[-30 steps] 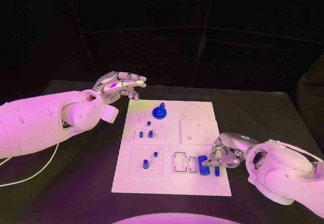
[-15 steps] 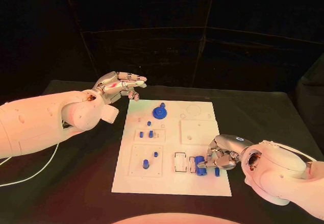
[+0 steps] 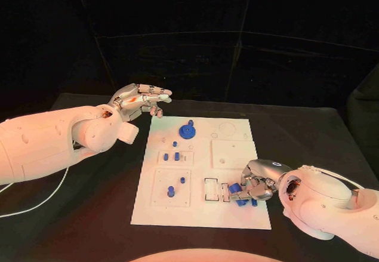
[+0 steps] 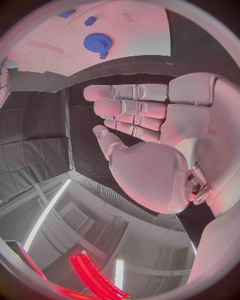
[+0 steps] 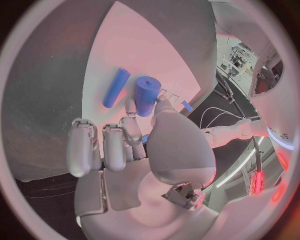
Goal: Assemble the parts on the task board
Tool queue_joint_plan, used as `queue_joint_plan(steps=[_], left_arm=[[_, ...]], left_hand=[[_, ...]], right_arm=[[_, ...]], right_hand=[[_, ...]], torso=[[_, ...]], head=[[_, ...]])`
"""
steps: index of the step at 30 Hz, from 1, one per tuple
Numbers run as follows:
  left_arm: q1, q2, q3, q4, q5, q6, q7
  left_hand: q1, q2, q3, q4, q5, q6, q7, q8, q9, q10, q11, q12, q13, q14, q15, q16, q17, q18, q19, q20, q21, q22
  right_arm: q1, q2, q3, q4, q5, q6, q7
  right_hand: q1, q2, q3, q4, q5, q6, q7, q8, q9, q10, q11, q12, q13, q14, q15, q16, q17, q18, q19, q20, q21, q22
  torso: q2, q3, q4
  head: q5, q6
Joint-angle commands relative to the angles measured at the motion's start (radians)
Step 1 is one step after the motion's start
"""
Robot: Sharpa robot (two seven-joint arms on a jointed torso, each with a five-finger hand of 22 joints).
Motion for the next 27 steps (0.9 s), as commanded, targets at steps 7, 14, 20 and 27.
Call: queue_joint_plan(steps=[7, 14, 20, 27], left_arm=[[0.001, -0.001, 0.001, 0.003, 0.002, 0.017, -0.001], [0.001, -0.002, 0.001, 0.003, 0.002, 0.018, -0.001], [0.001, -0.001, 0.001, 0.004, 0.002, 0.019, 0.000], [0.001, -0.001, 0.000, 0.004, 0.002, 0.020, 0.000]], left_hand=[[-0.004, 0.008, -0.007, 0.000, -0.001, -0.007, 0.000, 0.004, 0.002, -0.008, -0.001, 0.004, 0.000, -0.005, 0.004, -0.001, -0.001, 0.015, -0.001, 0.007, -0.006, -0.002], [-0.004, 0.008, -0.007, 0.000, -0.001, -0.007, 0.000, 0.004, 0.002, -0.008, -0.001, 0.004, 0.000, -0.005, 0.004, -0.001, -0.001, 0.015, -0.001, 0.007, -0.006, -0.002], [-0.004, 0.008, -0.007, 0.000, -0.001, -0.007, 0.000, 0.004, 0.002, -0.008, -0.001, 0.004, 0.000, -0.005, 0.004, -0.001, -0.001, 0.015, -0.001, 0.007, -0.006, -0.002], [-0.004, 0.008, -0.007, 0.000, -0.001, -0.007, 0.000, 0.004, 0.002, -0.008, -0.001, 0.004, 0.000, -0.005, 0.004, -0.001, -0.001, 0.015, -0.001, 0.007, -0.006, -0.002]], right_arm=[[-0.004, -0.003, -0.003, 0.001, 0.029, -0.049, -0.019], [-0.004, -0.050, -0.002, 0.050, 0.104, -0.193, 0.009], [-0.003, -0.060, -0.002, 0.079, 0.170, -0.278, 0.042], [-0.003, -0.031, -0.002, 0.079, 0.187, -0.282, 0.047]], right_hand=[[0.033, 0.026, 0.003, -0.007, 0.075, 0.007, -0.010, 0.008, 0.005, 0.016, -0.006, 0.009, 0.014, 0.063, -0.009, 0.010, 0.025, -0.021, 0.007, -0.004, 0.006, 0.006], [0.048, 0.041, -0.009, -0.006, 0.187, 0.020, -0.016, 0.011, 0.017, 0.035, -0.012, 0.026, 0.043, 0.066, -0.014, 0.023, 0.046, -0.024, 0.015, -0.010, 0.013, 0.020], [0.051, 0.051, -0.016, -0.006, 0.231, 0.025, -0.019, 0.011, 0.024, 0.042, -0.015, 0.031, 0.054, 0.067, -0.016, 0.028, 0.054, -0.026, 0.019, -0.012, 0.016, 0.027], [0.028, 0.056, -0.031, -0.004, 0.286, 0.033, -0.022, 0.011, 0.030, 0.047, -0.017, 0.030, 0.058, 0.067, -0.018, 0.030, 0.057, -0.026, 0.022, -0.014, 0.018, 0.031]], torso=[[0.000, 0.0002, -0.0017], [-0.002, -0.0004, -0.0007], [-0.002, -0.0005, 0.0002], [-0.001, -0.0011, 0.0001]], head=[[0.001, 0.001], [-0.002, 0.003], [-0.004, 0.008], [-0.001, 0.010]])
